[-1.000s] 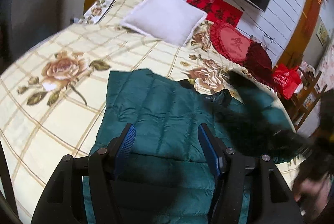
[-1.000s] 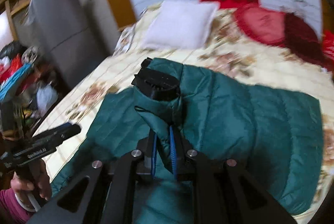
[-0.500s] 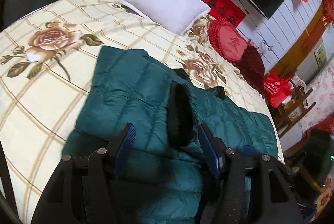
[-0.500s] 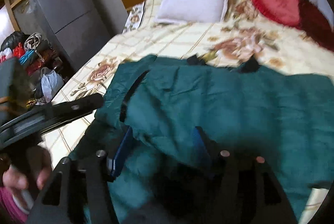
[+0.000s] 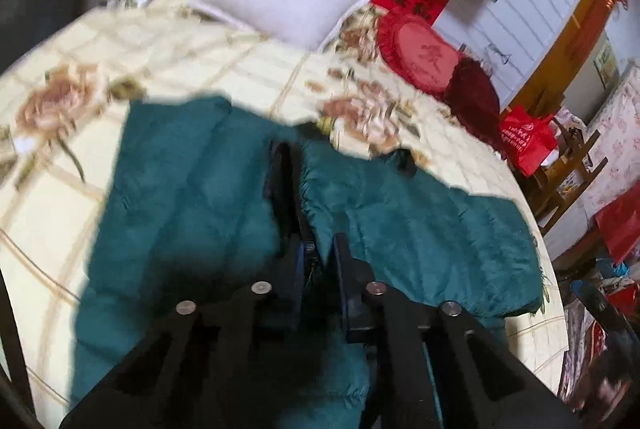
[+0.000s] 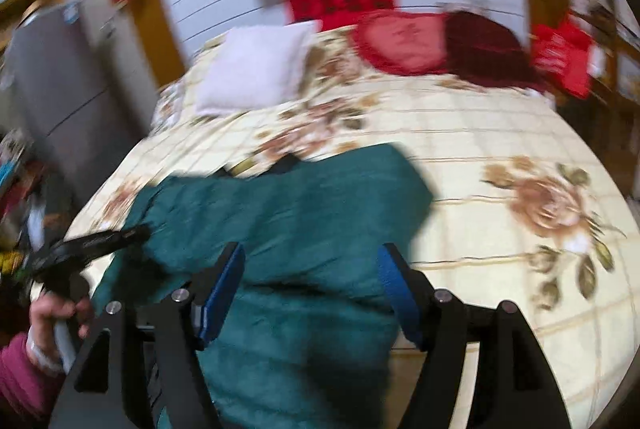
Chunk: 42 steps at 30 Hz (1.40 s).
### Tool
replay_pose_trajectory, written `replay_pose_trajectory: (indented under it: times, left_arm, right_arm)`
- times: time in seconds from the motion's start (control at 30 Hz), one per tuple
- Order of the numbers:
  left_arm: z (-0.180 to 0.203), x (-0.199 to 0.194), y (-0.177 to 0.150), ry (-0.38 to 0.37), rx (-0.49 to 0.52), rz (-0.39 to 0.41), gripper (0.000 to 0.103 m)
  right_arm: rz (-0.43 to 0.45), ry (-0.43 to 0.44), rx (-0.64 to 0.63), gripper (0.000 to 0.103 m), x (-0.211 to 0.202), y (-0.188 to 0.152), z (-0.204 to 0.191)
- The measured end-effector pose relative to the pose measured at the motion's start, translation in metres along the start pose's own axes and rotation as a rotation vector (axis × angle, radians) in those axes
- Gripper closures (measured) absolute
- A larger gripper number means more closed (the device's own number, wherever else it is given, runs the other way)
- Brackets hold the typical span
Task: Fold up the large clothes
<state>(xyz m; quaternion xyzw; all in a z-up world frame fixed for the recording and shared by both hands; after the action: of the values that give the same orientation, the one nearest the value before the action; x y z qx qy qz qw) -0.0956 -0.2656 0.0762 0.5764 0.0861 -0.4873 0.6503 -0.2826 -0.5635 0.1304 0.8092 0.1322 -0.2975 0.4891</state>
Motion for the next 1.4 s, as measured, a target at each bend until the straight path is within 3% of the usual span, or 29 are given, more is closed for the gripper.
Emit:
replay_pose_trajectory:
  times: [0.17, 0.4, 0.5, 0.6, 0.7, 0.8, 1.03, 1.23, 1.4]
  left_arm:
    - [-0.025, -0.039, 0.019, 0.116, 0.052, 0.111, 0.077]
    - [-0.086, 0.002, -0.002, 0.190, -0.053, -0.015, 0.076]
    - [-0.089, 0.015, -0.009, 0.201, -0.053, -0.053, 0.070]
    - [-0.089, 0.009, -0.008, 0.218, -0.055, -0.039, 0.058]
    - [-0.091, -0.006, -0.003, 0.214, -0.084, -0.011, 0.051]
    - [-0.091, -0.020, 0.007, 0.202, -0.111, 0.053, 0.045]
    - [-0.082, -0.009, 0.012, 0.231, -0.033, 0.045, 0.044]
    - [-0.087, 0.015, 0.004, 0.278, 0.017, -0.030, 0.044]
    - [-0.090, 0.027, -0.002, 0.285, 0.021, -0.051, 0.044]
  right_arm:
    - [-0.005, 0.027, 0.063, 0.031, 0.032, 0.015, 0.003]
    - [-0.165, 0.001, -0.025, 0.031, 0.123, -0.012, -0.037]
    - [-0.195, -0.085, -0.117, 0.029, 0.154, -0.030, -0.048]
    - [-0.187, -0.141, -0.198, 0.029, 0.159, -0.040, -0.055]
    - [-0.194, -0.161, -0.187, 0.029, 0.145, -0.035, -0.058]
    - [-0.156, -0.097, -0.177, 0.029, 0.123, -0.027, -0.076]
    - [-0.177, 0.020, -0.271, 0.029, 0.138, -0.027, -0.155]
    - [-0.194, -0.028, -0.349, 0.029, 0.184, -0.045, -0.198]
    - [-0.223, -0.070, -0.342, 0.025, 0.213, -0.057, -0.196]
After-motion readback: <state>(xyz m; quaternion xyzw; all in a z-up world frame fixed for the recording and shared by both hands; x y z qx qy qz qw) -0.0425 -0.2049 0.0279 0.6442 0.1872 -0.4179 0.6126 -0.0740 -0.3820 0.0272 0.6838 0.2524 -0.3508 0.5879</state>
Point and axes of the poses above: each gripper's, at about its wrist camera, not at the fingertips, and x roughly the way its jaws point, z to its right, y to its top, the point moved 5 cm from there along x, roughly the way its jaws point, and after that the axes turned 6 degrees about x, right-handed, at the moved point
